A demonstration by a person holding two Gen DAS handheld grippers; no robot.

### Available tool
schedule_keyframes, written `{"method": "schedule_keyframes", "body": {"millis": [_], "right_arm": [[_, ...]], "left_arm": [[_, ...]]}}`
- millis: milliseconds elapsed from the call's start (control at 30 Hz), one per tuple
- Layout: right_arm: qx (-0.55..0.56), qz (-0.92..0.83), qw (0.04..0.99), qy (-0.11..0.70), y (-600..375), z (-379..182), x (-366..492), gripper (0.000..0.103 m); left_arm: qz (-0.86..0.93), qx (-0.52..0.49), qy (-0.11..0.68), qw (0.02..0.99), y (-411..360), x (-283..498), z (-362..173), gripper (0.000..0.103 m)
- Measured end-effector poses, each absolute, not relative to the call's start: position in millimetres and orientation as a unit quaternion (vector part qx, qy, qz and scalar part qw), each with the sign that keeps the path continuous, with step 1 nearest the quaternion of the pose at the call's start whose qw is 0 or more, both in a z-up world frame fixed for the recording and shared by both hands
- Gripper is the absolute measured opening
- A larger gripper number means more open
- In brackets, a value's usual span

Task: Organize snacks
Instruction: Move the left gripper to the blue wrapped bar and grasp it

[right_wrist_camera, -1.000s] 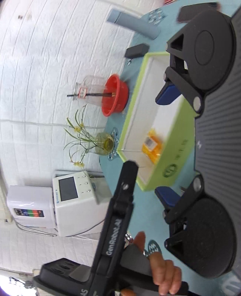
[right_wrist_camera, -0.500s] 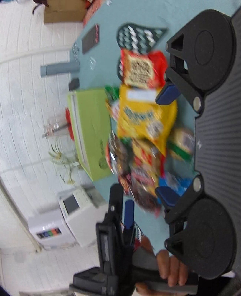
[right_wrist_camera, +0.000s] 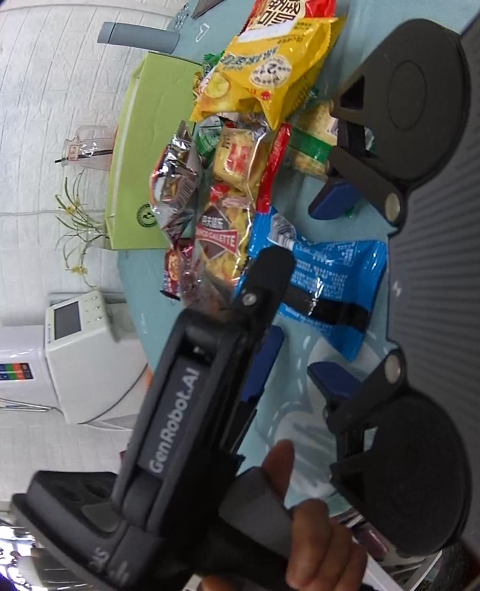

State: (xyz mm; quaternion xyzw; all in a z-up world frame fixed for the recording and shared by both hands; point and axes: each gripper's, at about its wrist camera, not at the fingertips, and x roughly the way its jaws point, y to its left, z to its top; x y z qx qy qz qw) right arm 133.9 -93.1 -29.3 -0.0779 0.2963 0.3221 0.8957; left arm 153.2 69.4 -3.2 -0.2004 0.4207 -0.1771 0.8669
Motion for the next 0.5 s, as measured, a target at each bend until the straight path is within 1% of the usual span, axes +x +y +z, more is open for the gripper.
{"method": "schedule_keyframes", "body": {"millis": [67,100,200,300,367,500], "right_arm": [[-0.085,0.322,0.896,0.295,-87,-35,137,0.079],[-0.090,0.328,0.895,0.290,-85,-35,137,0.071],[-0.103,0.336,0.890,0.290,-80,-30,135,0.063],[-0.098,0.360,0.883,0.287,-81,-16,132,0.063],[-0.100,0.370,0.883,0.270,-80,-4,133,0.063],[-0.115,0.374,0.893,0.223,-76,26,156,0.063]], "left_arm": [[-0.177,-0.192,0.425,0.867,69,153,-4,0.028],[-0.184,-0.196,0.434,0.860,69,154,-7,0.014],[-0.175,-0.203,0.434,0.860,75,144,-1,0.012],[-0.172,-0.204,0.421,0.867,82,136,17,0.012],[-0.169,-0.200,0.403,0.877,86,138,35,0.012],[-0.171,-0.180,0.365,0.897,85,171,73,0.013]]}}
